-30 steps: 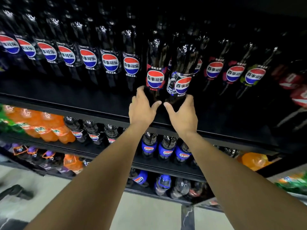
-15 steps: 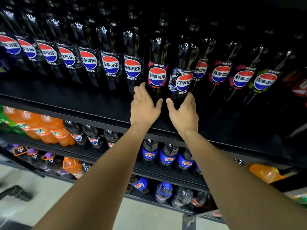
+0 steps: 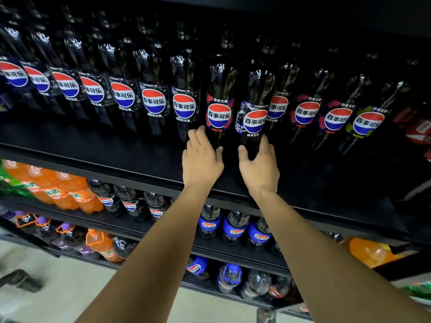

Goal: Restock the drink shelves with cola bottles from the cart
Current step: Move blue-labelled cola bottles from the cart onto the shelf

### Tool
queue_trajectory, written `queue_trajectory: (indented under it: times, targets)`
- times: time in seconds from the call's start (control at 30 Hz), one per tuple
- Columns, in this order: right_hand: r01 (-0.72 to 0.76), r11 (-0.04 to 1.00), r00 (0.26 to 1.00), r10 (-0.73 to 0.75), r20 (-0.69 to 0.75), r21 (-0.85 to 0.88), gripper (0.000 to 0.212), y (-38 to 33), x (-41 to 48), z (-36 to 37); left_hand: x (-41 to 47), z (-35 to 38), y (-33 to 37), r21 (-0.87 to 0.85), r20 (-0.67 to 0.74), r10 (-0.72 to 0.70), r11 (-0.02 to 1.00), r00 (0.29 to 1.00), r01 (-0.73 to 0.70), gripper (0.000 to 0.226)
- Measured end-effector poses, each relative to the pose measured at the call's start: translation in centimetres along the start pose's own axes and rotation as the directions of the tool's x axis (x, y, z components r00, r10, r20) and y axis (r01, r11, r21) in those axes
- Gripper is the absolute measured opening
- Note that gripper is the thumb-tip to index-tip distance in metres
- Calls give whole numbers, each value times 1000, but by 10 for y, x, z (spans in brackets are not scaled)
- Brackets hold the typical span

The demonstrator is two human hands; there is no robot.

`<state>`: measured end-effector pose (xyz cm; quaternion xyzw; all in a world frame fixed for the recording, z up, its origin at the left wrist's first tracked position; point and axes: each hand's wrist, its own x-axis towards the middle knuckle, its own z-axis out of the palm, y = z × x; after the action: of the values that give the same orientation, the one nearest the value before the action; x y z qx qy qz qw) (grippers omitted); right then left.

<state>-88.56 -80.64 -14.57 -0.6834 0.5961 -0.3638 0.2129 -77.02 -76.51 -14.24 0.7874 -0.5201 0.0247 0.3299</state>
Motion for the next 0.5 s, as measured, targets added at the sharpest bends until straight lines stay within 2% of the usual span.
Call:
queue_trajectory:
  times: [0.17,0.5]
  targets:
    - [-25,998,999,27,-38,52,53,2,1,2,1,0,-1,-1,-1,-4,1000,1000,4,60]
    - [-24,999,998,26,-65,35,57,5,2,4,0,4,1,138,5,-4,990,1000,3,65]
